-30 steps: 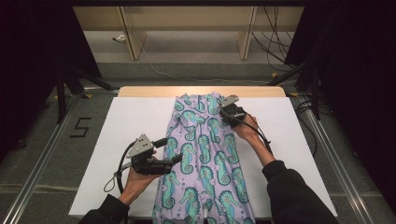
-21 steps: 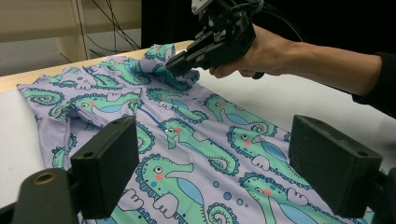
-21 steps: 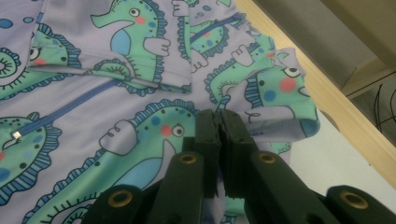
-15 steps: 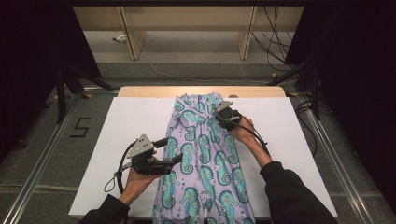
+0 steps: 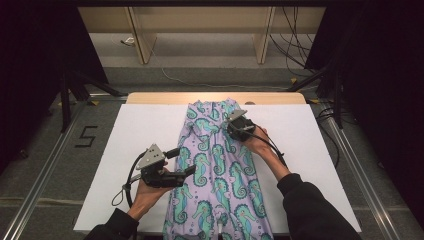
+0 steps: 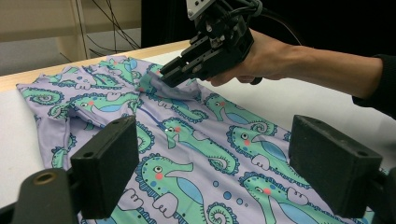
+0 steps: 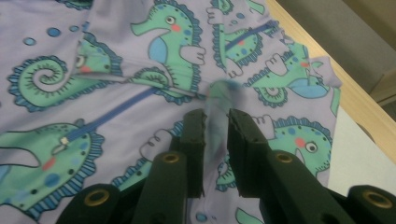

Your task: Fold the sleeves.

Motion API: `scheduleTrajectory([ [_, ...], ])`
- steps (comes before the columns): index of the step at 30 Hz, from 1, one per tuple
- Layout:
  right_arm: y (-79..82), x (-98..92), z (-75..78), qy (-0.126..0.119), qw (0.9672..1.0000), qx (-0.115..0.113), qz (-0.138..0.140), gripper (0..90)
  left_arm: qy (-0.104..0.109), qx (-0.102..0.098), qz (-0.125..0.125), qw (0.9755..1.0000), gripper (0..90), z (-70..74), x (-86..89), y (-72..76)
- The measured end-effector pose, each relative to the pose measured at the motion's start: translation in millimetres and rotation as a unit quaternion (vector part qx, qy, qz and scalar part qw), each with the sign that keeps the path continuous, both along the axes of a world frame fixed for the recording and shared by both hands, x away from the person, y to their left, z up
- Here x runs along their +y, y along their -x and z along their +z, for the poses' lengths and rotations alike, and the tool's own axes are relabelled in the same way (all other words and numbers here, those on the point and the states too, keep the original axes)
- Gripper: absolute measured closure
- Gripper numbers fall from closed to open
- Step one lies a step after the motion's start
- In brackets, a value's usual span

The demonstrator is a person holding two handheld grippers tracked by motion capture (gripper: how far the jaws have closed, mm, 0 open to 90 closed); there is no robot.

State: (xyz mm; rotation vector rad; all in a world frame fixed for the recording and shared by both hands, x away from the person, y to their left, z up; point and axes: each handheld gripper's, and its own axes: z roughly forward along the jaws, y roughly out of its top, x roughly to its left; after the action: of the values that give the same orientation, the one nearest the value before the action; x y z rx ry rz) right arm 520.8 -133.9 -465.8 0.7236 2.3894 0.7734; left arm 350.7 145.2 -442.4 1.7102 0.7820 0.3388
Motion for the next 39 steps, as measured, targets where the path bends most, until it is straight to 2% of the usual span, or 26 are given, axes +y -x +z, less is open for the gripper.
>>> scheduleTrajectory([
  [7,2.7,2.7,9.9,-0.022,0.9997,0.010,0.008,72.4,0.000,0.000,0.001,1.0000,15.7,0.0,0.2,-0.1],
  [9,2.3,0.5,15.6,-0.036,0.9993,0.014,0.002,68.8,0.001,0.000,0.002,1.0000,15.7,0.0,0.4,-0.1],
  [13,0.9,-3.2,20.4,-0.045,0.9989,0.013,-0.007,64.8,0.000,0.001,0.005,1.0000,15.7,0.0,0.6,-0.3],
  [16,-2.3,-8.8,23.7,-0.060,0.9976,0.028,-0.021,58.9,-0.003,0.001,0.007,1.0000,15.7,0.1,1.4,-0.8],
  [22,-8.1,-22.5,29.4,-0.100,0.9921,0.054,-0.053,47.6,-0.002,0.005,0.015,0.9999,15.8,-0.2,3.6,-2.3],
  [28,-12.6,-33.0,32.3,-0.126,0.9867,0.072,-0.072,39.3,-0.001,0.006,0.020,0.9998,15.8,-0.1,5.2,-3.2],
  [29,-12.6,-33.0,32.3,-0.126,0.9867,0.072,-0.072,39.3,-0.001,0.006,0.020,0.9998,15.8,-0.1,5.4,-3.4],
  [33,-14.6,-37.5,33.5,-0.141,0.9831,0.083,-0.082,36.6,-0.003,0.008,0.025,0.9997,15.8,-0.5,6.4,-4.3],
  [37,-17.4,-43.4,34.3,-0.164,0.9773,0.097,-0.093,34.2,-0.001,0.011,0.030,0.9995,15.8,-0.7,8.5,-5.7],
  [39,-18.6,-45.4,34.2,-0.168,0.9756,0.102,-0.098,33.0,-0.002,0.014,0.033,0.9994,15.8,-1.0,9.3,-6.7],
])
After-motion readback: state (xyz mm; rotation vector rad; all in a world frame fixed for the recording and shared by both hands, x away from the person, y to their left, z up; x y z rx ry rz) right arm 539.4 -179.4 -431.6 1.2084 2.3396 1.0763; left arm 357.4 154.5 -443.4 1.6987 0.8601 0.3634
